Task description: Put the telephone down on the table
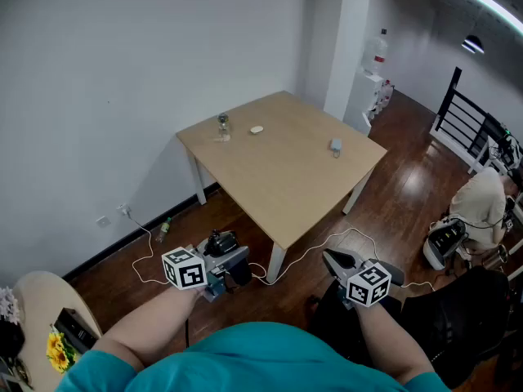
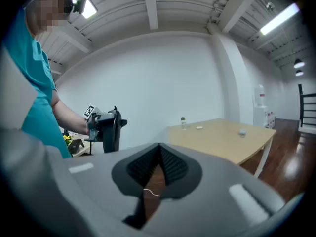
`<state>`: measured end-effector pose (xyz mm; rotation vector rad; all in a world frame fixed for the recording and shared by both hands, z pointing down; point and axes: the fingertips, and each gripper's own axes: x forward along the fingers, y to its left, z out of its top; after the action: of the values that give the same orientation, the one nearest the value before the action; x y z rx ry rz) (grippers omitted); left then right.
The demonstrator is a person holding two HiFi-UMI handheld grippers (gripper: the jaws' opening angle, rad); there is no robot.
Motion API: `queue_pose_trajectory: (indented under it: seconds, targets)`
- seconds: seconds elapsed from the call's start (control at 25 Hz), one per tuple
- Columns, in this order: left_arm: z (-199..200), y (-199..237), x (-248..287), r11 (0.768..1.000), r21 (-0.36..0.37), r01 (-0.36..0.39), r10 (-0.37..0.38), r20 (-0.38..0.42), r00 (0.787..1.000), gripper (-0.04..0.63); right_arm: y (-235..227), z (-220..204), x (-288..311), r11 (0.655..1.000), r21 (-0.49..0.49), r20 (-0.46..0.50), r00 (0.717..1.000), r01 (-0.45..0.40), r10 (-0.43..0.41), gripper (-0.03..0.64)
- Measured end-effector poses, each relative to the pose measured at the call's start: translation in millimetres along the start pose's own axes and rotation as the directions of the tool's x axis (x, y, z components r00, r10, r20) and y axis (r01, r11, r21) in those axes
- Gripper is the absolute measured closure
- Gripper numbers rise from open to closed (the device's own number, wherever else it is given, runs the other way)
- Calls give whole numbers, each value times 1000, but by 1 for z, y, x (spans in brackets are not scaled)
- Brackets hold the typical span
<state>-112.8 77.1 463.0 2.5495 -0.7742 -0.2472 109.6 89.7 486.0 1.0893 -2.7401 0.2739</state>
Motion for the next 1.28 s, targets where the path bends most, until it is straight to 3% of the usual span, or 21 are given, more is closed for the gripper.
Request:
queue_pose_trajectory:
  seconds: [0.24, 0.52, 1.08, 1.28]
  targets:
    - [-12, -7, 39, 1000, 12, -4, 4, -12, 1000, 284, -28, -3, -15, 1000, -19, -17, 1000, -23, 23, 614]
    - [1, 8, 72, 999, 23, 25, -25, -14, 1000, 284, -59, -4, 6, 1000, -2, -35, 999, -26, 26, 614]
    - [73, 162, 104, 989, -31, 145, -147, -79, 986, 284, -131, 18, 144, 984, 71, -58, 986, 161, -157, 614]
    - [97, 201, 125, 988, -33, 149, -152, -88, 985, 285, -157, 34, 172, 978, 80, -63, 980, 193, -188, 614]
